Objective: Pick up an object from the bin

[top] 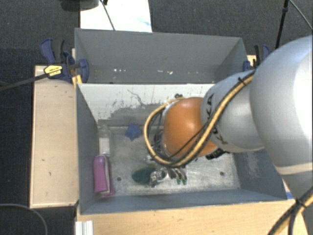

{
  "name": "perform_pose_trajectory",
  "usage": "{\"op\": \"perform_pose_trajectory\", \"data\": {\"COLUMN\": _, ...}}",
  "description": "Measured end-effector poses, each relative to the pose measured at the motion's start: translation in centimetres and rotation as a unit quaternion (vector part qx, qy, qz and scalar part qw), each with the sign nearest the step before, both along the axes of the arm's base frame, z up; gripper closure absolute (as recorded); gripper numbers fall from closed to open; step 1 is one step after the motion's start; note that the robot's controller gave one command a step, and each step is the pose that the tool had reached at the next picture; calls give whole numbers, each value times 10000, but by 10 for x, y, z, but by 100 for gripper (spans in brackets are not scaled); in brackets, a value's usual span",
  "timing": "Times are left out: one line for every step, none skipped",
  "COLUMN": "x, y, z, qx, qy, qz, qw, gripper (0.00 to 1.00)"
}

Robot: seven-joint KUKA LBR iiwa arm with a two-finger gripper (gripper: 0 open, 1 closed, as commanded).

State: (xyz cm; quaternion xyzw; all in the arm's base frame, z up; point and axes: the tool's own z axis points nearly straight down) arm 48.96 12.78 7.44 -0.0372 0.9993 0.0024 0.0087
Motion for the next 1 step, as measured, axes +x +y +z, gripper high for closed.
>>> {"op": "perform_pose_trajectory", "data": {"x": 11, "y": -2, "z": 136, "qx": -25, "qy": 34, "qz": 670, "qw": 9977, "gripper": 100}}
